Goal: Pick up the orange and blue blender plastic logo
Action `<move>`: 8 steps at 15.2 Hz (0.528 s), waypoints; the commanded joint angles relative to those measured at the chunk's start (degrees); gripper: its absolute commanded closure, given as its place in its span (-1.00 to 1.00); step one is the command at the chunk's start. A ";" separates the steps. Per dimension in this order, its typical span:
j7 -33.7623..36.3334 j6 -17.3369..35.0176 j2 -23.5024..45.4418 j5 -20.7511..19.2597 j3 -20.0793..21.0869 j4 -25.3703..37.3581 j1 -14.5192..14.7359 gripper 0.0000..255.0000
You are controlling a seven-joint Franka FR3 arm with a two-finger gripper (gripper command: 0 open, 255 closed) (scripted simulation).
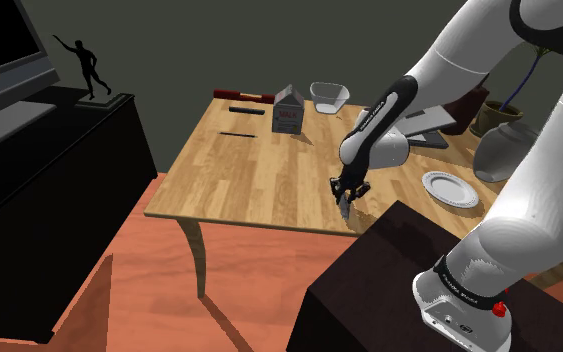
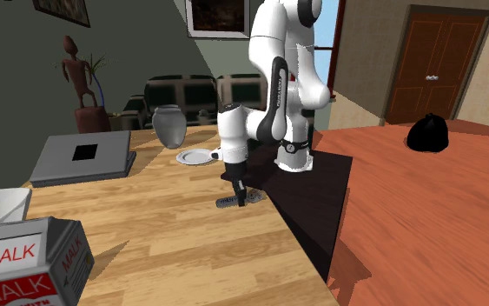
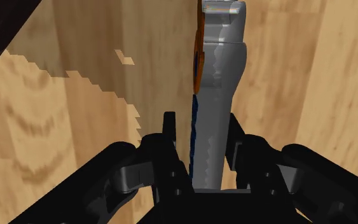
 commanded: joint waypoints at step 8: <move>1.13 -1.56 -1.83 -1.23 -0.50 -0.25 0.68 1.00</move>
